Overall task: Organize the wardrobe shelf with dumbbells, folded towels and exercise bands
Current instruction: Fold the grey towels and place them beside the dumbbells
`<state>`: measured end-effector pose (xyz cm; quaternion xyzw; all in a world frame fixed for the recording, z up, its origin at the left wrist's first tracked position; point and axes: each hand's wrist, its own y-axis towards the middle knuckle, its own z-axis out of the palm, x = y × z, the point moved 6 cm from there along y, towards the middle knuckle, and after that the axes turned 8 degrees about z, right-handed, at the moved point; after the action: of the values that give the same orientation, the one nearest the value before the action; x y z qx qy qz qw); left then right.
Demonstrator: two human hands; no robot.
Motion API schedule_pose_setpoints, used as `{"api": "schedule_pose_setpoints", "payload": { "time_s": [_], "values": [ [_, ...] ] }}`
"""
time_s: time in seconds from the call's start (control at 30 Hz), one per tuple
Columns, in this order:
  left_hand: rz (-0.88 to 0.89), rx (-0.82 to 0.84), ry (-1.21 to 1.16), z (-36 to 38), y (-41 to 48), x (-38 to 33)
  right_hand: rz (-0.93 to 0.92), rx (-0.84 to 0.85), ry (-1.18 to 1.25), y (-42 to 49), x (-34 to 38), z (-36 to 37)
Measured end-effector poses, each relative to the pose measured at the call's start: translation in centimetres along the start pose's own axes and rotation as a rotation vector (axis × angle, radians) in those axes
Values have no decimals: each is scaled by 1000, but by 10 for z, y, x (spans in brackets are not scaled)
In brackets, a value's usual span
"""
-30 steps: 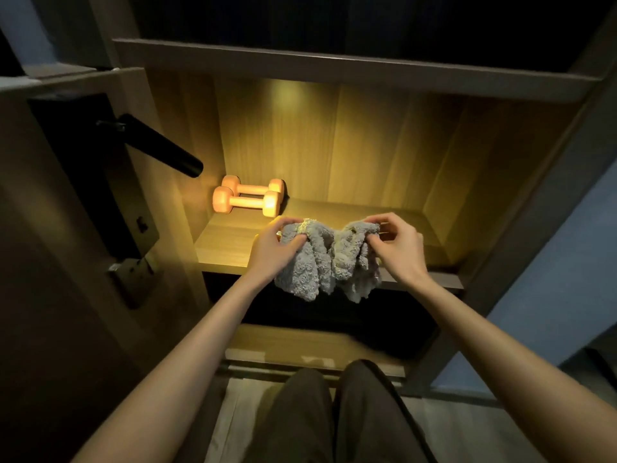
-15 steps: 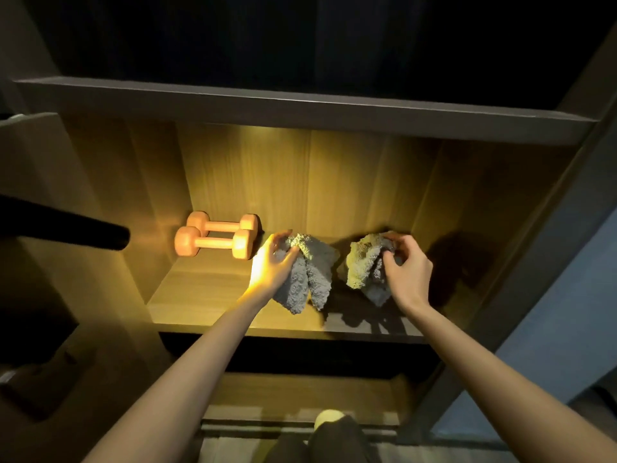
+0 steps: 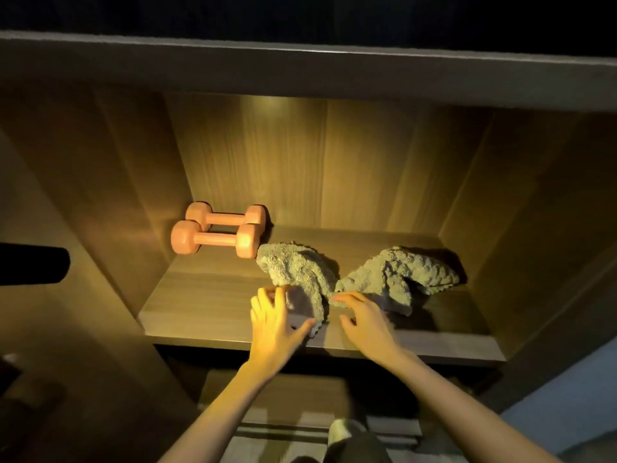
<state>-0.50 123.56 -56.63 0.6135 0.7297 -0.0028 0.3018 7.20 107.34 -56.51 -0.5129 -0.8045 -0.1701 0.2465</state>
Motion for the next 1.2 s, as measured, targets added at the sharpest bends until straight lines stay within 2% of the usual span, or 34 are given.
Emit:
{"api": "schedule_pose_setpoints", "payload": {
  "time_s": [0.1, 0.2, 0.37, 0.53, 0.67, 0.77, 0.83, 0.9, 1.0, 1.1, 1.2],
  "values": [
    [70, 15, 87, 11, -5, 0, 24, 79, -29, 19, 6, 25],
    [66, 90, 143, 20, -6, 4, 50, 77, -97, 33, 6, 28],
    [56, 110, 98, 15, -2, 13, 0, 138, -152, 32, 0, 20],
    [17, -41, -22, -32, -1, 17, -38, 211, -358, 14, -7, -2],
    [60, -140, -130, -74, 2, 5, -88, -5, -288, 4, 19, -47],
    [12, -282, -420, -109, -5, -11, -102, -97, -62, -15, 47, -85],
    [-39, -298, -594, -126, -9, -22, -194, -156, 31, -33, 66, -108],
    [-38, -293, -636, -142, -14, -35, -291, -225, 71, -56, 85, -130],
    [122, -331, -586, -170, -23, -62, -331, -320, 124, -84, 103, -156],
    [216, -254, -559, -186, -36, -80, -324, -314, 141, -109, 110, -173],
    [220, -82, -507, -189, -49, -80, -293, -169, 97, -124, 101, -180]
  ]
}}
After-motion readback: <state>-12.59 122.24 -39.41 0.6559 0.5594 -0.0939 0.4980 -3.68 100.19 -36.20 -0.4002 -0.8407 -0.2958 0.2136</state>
